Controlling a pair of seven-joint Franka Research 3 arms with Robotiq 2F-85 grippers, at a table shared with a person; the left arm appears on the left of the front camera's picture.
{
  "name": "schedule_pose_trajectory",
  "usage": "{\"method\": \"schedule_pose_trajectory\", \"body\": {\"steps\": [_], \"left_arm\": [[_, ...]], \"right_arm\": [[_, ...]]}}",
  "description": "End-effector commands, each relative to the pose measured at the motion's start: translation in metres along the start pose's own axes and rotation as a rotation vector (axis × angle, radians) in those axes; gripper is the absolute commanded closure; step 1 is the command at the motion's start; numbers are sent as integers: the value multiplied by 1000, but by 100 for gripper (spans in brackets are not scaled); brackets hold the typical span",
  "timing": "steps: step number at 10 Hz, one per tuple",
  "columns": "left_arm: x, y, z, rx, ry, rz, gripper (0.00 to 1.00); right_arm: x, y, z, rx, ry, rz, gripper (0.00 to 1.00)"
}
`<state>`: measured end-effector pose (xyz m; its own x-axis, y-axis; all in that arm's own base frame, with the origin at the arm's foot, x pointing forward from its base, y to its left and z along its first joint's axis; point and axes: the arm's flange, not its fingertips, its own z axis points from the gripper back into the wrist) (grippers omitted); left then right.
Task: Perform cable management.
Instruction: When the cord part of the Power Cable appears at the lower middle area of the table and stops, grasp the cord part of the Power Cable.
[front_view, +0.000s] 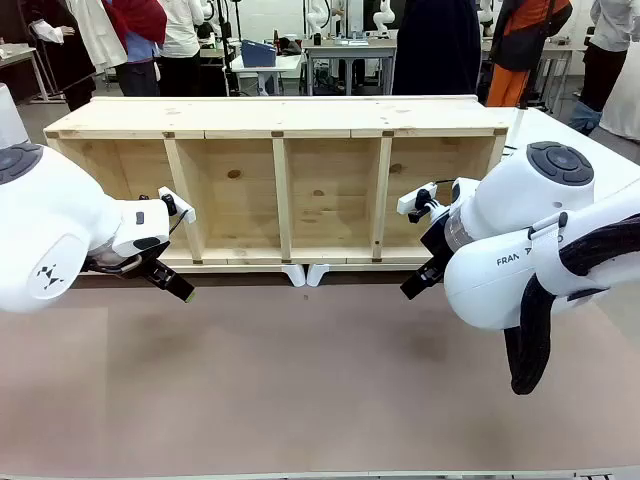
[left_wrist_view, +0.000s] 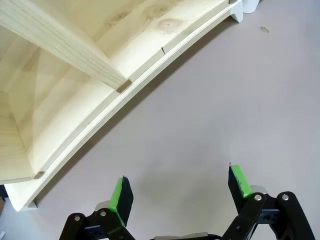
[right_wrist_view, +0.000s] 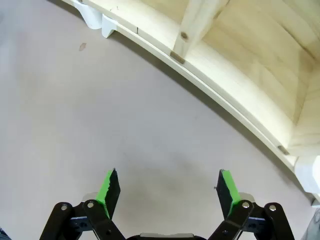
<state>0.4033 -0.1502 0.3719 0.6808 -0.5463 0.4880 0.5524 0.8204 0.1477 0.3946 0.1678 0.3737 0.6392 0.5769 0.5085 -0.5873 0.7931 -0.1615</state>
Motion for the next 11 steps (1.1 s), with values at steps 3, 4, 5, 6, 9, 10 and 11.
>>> {"method": "schedule_pose_trajectory", "body": {"steps": [3, 4, 5, 6, 9, 10, 11], "left_arm": [[0, 0, 0, 0, 0, 0, 0], [0, 0, 0, 0, 0, 0, 0], [0, 0, 0, 0, 0, 0, 0], [0, 0, 0, 0, 0, 0, 0], [0, 0, 0, 0, 0, 0, 0], [0, 0, 0, 0, 0, 0, 0], [0, -1, 0, 0, 0, -4, 0]], "right_arm": [[0, 0, 0, 0, 0, 0, 0], [0, 0, 0, 0, 0, 0, 0], [0, 0, 0, 0, 0, 0, 0], [0, 0, 0, 0, 0, 0, 0], [0, 0, 0, 0, 0, 0, 0], [0, 0, 0, 0, 0, 1, 0], [-2, -1, 11, 5, 6, 14, 0]]}}
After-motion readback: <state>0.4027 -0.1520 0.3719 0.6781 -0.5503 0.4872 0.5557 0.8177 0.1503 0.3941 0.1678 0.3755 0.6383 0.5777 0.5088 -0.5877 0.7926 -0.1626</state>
